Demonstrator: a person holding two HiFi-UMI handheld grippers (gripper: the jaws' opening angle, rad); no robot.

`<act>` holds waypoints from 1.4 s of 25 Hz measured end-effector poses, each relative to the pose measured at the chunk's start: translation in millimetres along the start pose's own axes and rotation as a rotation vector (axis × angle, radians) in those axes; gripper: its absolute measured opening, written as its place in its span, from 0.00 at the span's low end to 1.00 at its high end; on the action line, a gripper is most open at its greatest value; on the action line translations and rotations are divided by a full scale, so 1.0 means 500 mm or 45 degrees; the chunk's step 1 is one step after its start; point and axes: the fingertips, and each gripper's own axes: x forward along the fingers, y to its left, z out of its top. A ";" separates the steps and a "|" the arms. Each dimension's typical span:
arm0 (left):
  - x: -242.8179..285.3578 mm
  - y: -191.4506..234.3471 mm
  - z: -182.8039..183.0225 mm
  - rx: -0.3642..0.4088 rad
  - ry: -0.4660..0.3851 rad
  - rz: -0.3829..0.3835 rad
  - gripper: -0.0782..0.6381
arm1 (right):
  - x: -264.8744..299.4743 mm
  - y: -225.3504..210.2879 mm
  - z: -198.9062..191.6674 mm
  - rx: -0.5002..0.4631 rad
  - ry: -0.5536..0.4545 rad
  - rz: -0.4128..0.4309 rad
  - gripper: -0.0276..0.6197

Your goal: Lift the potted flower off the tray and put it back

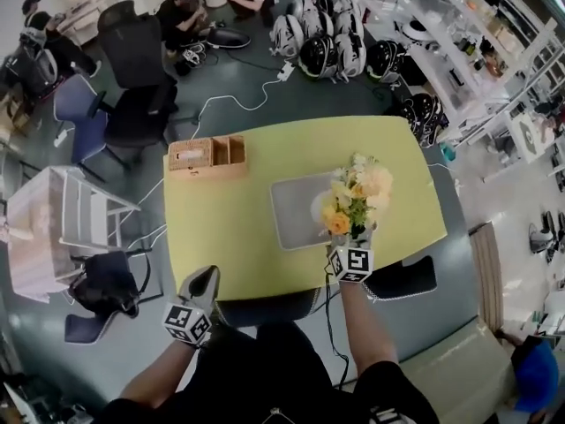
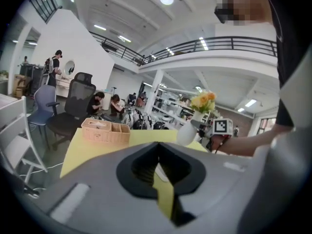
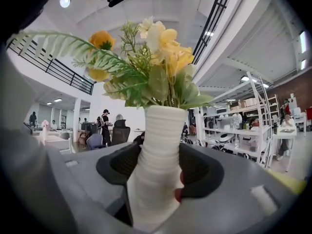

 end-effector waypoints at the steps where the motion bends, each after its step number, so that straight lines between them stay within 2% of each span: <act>1: -0.001 0.007 -0.014 -0.009 0.020 0.024 0.12 | 0.017 -0.012 -0.025 0.000 0.015 -0.005 0.45; 6: -0.003 0.025 -0.064 -0.031 0.089 0.119 0.12 | 0.085 -0.052 -0.146 -0.049 0.090 -0.002 0.45; 11: -0.014 0.052 -0.095 -0.028 0.142 0.175 0.12 | 0.128 -0.039 -0.240 -0.104 0.133 0.019 0.45; 20: -0.016 0.083 -0.119 -0.016 0.201 0.258 0.12 | 0.147 -0.041 -0.302 -0.134 0.138 0.029 0.45; 25: -0.013 0.089 -0.127 -0.057 0.218 0.248 0.12 | 0.144 -0.026 -0.306 -0.176 0.092 0.040 0.47; 35: -0.035 0.108 -0.127 -0.059 0.215 0.211 0.12 | 0.128 -0.013 -0.327 -0.193 0.164 0.019 0.51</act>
